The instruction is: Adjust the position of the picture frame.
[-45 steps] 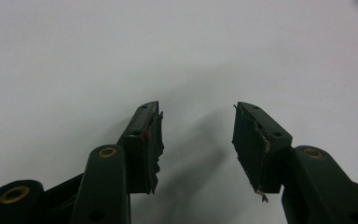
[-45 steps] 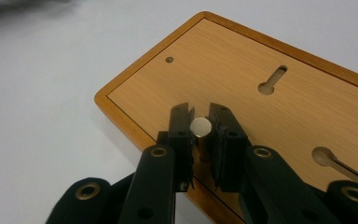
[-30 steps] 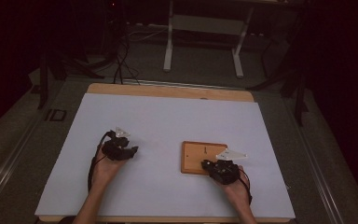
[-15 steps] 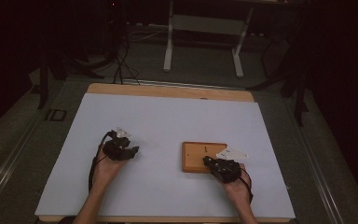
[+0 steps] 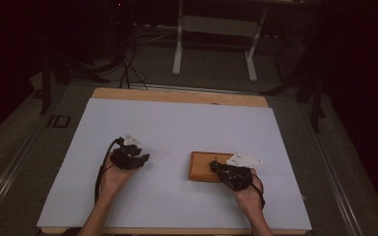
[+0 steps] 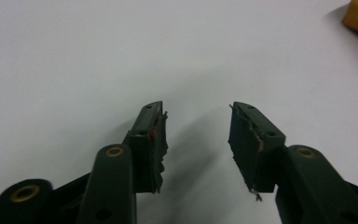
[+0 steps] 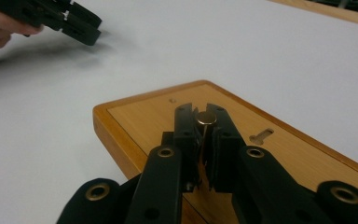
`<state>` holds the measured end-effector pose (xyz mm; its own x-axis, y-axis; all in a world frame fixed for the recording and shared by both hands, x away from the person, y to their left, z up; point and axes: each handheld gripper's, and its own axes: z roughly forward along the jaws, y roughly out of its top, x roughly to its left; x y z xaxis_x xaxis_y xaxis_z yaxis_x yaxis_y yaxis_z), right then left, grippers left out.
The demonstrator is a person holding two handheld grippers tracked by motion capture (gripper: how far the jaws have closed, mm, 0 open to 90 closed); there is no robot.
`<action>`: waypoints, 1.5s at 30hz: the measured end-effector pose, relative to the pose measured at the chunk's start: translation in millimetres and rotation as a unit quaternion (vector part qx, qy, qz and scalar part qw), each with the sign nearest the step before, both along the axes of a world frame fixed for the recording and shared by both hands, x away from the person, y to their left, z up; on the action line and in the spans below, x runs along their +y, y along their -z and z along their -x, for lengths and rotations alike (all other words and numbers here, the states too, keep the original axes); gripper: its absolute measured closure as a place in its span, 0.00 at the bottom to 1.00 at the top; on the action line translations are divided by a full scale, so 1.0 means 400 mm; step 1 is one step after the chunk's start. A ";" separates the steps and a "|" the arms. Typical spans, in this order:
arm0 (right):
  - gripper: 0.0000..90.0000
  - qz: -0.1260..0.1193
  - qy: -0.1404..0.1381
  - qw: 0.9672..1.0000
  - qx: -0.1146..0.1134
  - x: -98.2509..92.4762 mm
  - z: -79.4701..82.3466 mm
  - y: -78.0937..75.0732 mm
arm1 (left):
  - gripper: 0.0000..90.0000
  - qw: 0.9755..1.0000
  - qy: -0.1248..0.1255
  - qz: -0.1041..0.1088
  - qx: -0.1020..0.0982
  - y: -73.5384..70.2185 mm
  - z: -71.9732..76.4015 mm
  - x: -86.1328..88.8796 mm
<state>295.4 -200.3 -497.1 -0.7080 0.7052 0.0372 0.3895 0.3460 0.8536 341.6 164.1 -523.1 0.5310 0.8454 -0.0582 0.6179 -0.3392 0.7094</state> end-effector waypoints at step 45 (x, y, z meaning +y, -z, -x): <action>0.93 -0.009 -0.123 0.992 -0.016 0.146 0.029 0.007 | 1.00 0.984 0.171 -0.017 0.042 0.020 0.029 -0.138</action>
<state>283.8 -142.1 -500.1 -0.8594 0.5108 0.0232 0.2684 0.4119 0.8708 330.1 108.8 -531.1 0.7790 0.6209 -0.0878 0.5193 -0.5603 0.6452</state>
